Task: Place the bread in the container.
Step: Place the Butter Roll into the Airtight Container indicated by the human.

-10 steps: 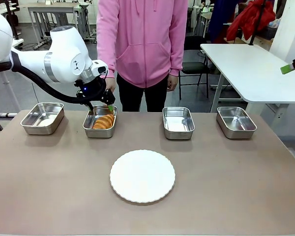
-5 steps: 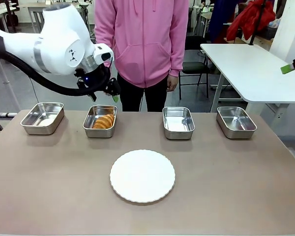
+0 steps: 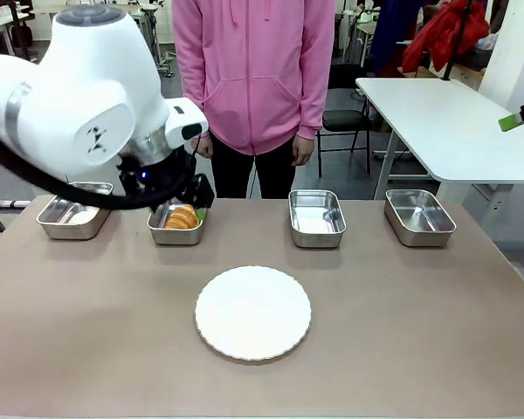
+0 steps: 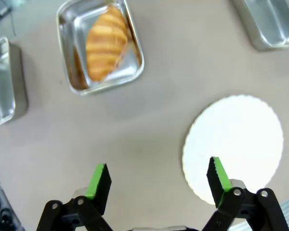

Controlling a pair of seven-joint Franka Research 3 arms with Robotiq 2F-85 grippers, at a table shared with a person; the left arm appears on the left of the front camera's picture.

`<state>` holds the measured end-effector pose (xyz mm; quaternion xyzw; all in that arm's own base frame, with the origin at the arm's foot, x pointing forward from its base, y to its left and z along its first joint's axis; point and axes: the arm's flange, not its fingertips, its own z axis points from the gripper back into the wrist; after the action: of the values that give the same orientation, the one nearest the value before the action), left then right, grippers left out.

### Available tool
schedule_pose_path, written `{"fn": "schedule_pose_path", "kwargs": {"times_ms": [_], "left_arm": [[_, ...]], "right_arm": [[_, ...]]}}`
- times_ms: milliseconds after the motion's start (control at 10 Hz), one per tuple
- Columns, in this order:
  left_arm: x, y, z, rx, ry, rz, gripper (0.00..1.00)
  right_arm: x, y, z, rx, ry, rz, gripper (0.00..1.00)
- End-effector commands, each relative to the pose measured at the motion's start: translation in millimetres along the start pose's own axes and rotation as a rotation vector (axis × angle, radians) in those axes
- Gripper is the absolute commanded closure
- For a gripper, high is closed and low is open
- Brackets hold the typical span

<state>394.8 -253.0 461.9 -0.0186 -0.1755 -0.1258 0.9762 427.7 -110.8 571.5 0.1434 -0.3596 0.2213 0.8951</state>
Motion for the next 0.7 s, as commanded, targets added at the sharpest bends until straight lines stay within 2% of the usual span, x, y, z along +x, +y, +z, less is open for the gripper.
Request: {"fn": "schedule_pose_path", "kwargs": {"times_ms": [0,300,500,600], "left_arm": [[-44,2,7,0.004,0.008,0.013,0.0],[-82,2,-2,-0.047,-0.022,0.0,0.0],[-96,-1,-15,-0.042,-0.041,-0.071,0.0],[-74,-7,0,-0.025,-0.009,-0.007,0.0]], "right_arm": [[0,-1,0,0.015,-0.015,-0.002,0.0],[0,-1,0,0.015,-0.015,-0.002,0.0],[0,-1,0,0.015,-0.015,-0.002,0.0],[0,-1,0,0.015,-0.015,-0.002,0.0]]}}
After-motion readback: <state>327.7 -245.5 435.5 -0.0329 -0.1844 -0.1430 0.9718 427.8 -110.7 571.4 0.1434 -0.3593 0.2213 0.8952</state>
